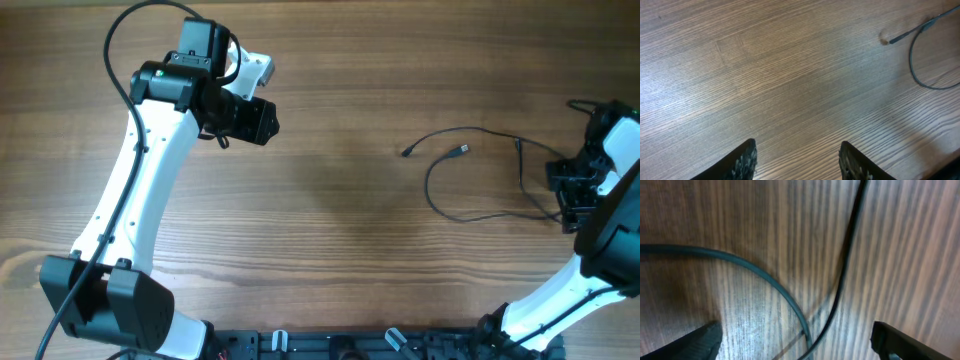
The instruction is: Untangle cables
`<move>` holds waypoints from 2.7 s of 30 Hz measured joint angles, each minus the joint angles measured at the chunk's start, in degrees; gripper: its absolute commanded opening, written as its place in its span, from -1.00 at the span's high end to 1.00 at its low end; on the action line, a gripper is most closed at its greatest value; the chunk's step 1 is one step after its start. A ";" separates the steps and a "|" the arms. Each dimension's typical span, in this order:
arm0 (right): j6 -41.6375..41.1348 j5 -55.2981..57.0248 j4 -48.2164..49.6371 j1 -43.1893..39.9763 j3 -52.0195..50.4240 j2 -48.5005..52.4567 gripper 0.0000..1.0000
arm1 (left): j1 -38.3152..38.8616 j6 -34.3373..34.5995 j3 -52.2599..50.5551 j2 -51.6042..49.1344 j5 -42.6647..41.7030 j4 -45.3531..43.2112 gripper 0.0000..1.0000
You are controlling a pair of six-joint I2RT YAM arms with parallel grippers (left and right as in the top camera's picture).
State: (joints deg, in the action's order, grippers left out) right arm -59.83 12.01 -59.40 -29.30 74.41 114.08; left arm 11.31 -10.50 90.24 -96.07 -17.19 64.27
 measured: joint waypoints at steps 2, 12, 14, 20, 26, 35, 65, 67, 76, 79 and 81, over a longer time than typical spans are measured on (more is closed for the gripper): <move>0.57 -0.22 2.23 0.02 -1.49 -0.83 -0.30 | 0.00 -0.02 -0.02 0.00 0.00 0.00 -0.10; 0.72 -2.01 14.12 0.15 -10.12 -5.25 -0.29 | 0.00 0.00 0.00 0.00 0.00 0.00 -0.09; 0.74 -2.25 15.87 0.04 -11.56 -6.08 -0.29 | 0.00 -0.02 -0.02 0.00 0.00 0.00 -0.10; 0.79 -2.58 18.56 -0.11 -14.14 -7.61 -0.38 | 0.00 -0.02 0.00 0.00 0.00 0.02 -0.09; 0.96 -2.56 17.77 -0.26 -14.21 -7.72 -0.40 | 0.00 -0.02 0.00 0.00 0.00 0.02 -0.09; 7.54 -4.74 22.73 -0.15 -14.80 -7.85 0.92 | 0.00 -0.02 -0.02 0.00 0.00 0.00 -0.09; 27.63 -38.49 42.93 36.85 -6.36 1.11 -0.22 | 0.00 -0.02 -0.02 0.00 0.00 1.11 -0.09; 28.70 -38.56 40.30 36.39 -5.16 1.11 -0.28 | 0.00 -0.02 0.00 0.00 0.00 1.11 -0.09; 49.00 -24.65 21.40 31.67 -2.25 -1.36 -0.73 | 0.00 -0.02 0.00 0.00 0.00 1.27 -0.09; 56.50 -18.25 17.00 30.67 -2.23 -1.55 -0.89 | 0.00 -0.02 0.00 0.00 0.00 1.27 -0.09; 59.36 -16.31 15.30 30.60 -2.25 -1.55 -1.00 | 0.00 -0.02 0.00 0.00 0.00 1.27 -0.08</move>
State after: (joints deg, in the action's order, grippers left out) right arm -0.47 -4.29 -44.10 1.30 72.16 112.53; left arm 11.31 -10.52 90.24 -96.07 -17.19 65.54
